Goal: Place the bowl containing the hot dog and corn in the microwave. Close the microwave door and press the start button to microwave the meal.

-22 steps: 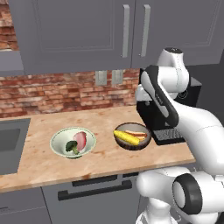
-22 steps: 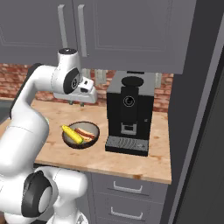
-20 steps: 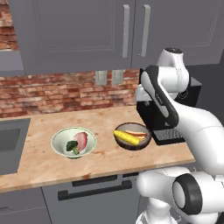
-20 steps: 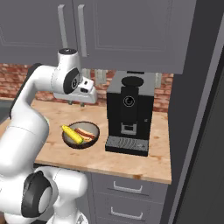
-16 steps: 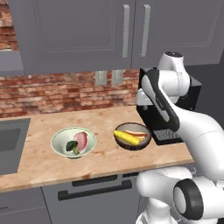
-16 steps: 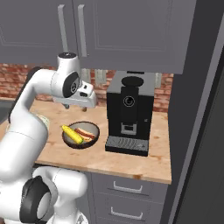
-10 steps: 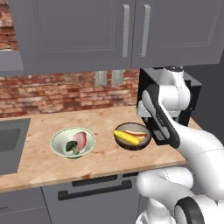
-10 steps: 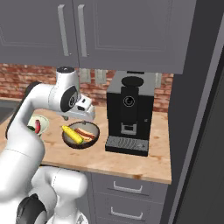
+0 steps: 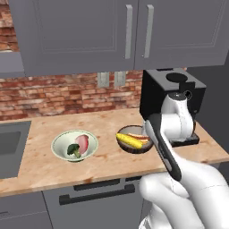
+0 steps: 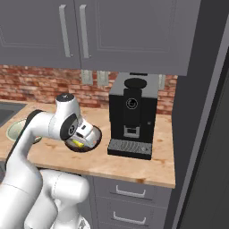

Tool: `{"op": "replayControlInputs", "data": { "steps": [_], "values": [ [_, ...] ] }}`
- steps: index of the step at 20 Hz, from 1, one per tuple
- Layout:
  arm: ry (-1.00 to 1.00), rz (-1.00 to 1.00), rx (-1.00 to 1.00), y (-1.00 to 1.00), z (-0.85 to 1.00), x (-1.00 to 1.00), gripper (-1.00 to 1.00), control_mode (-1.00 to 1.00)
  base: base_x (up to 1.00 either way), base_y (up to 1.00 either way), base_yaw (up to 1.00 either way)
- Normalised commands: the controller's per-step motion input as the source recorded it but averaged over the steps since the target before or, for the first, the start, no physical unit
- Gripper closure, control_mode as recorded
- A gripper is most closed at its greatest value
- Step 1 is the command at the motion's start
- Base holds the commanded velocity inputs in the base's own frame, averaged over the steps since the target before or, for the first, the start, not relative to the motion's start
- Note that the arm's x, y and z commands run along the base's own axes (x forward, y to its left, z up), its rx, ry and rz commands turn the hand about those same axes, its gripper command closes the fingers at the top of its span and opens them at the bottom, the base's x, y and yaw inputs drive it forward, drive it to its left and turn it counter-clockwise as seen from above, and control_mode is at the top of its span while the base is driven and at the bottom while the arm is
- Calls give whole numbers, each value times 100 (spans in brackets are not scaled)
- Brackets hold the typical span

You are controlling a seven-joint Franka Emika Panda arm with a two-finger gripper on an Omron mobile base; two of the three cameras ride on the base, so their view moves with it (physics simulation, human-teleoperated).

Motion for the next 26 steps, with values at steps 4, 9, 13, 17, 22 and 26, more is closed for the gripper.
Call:
{"op": "replayControlInputs", "data": {
  "steps": [4,9,13,17,22,26],
  "values": [
    [-13,-11,5,-14,-50,0,-100,-100,0,0,0],
    [-14,-6,9,-34,-33,2,-100,-100,0,0,0],
    [-11,-5,9,-29,-7,11,-100,-100,0,0,0],
    [-7,-1,10,0,0,34,-100,-100,0,0,0],
    [-2,0,4,7,-5,38,-100,-100,0,0,0],
    [0,0,0,20,-24,41,-100,-100,0,0,0]
  ]
}}
